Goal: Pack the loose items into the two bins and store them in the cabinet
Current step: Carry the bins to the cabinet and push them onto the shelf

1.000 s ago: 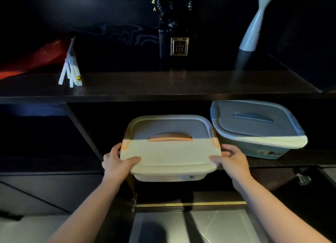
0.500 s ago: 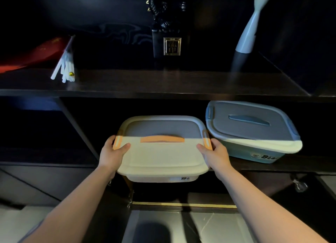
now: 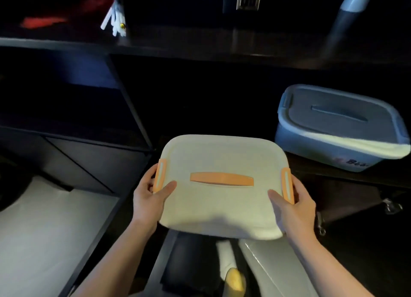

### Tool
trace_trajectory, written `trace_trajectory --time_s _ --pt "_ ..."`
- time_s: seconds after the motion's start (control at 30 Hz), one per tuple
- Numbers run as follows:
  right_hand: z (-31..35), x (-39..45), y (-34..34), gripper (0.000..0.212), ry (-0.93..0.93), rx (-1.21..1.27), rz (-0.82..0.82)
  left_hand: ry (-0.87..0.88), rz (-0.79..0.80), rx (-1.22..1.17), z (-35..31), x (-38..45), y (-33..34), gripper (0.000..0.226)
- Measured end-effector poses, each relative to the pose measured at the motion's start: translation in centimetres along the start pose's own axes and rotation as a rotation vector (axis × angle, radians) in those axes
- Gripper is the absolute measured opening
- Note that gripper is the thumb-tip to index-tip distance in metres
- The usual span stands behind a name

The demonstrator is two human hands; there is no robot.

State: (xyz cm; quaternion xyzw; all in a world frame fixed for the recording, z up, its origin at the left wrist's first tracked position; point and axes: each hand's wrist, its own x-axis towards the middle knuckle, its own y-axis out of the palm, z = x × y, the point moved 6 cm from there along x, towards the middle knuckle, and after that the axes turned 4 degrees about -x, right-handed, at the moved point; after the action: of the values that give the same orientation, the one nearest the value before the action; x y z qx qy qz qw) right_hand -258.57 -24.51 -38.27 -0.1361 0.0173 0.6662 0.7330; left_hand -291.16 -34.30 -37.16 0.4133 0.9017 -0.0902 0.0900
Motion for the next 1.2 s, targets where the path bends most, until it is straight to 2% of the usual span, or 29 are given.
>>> trace_trajectory --time_s 0.17,0.33,0.43,0.57,0.67,0.8,0.9,0.97,1.2 --pt "-3.7 -4.4 -0.3 0.057 0.067 -0.042 0.013 -0.086 0.034 0.054 5.0 -2.4 -2.7 0.066" --pt "-10.8 -7.5 -0.7 0.048 0.189 -0.113 0.033 -0.245 0.068 0.04 12.2 -4.6 -2.9 0.063" --pt "-14.9 -7.5 -1.0 0.055 0.299 -0.157 0.0 -0.33 0.084 0.043 15.9 -4.7 -1.9 0.062" --pt "-19.9 -5.3 -1.1 0.058 0.349 -0.244 0.006 -0.434 0.162 0.016 21.1 -3.5 0.2 0.053" --pt "-23.2 -2.8 -0.6 0.056 0.303 -0.338 0.079 -0.377 0.245 0.056 24.5 -1.6 2.1 0.043" --pt "-27.7 0.5 0.6 0.052 0.275 -0.444 0.182 -0.397 0.319 0.158 30.0 2.2 4.0 0.06" --pt "-31.3 3.6 1.6 0.052 0.354 -0.439 0.218 -0.403 0.381 0.237 33.4 5.8 6.1 0.065" --pt "-33.6 5.6 2.4 0.051 0.433 -0.423 0.2 -0.429 0.381 0.259 35.7 8.3 7.5 0.067" --pt "-38.5 13.2 6.2 0.045 0.498 -0.417 0.178 -0.519 0.335 0.264 42.0 15.7 10.4 0.083"
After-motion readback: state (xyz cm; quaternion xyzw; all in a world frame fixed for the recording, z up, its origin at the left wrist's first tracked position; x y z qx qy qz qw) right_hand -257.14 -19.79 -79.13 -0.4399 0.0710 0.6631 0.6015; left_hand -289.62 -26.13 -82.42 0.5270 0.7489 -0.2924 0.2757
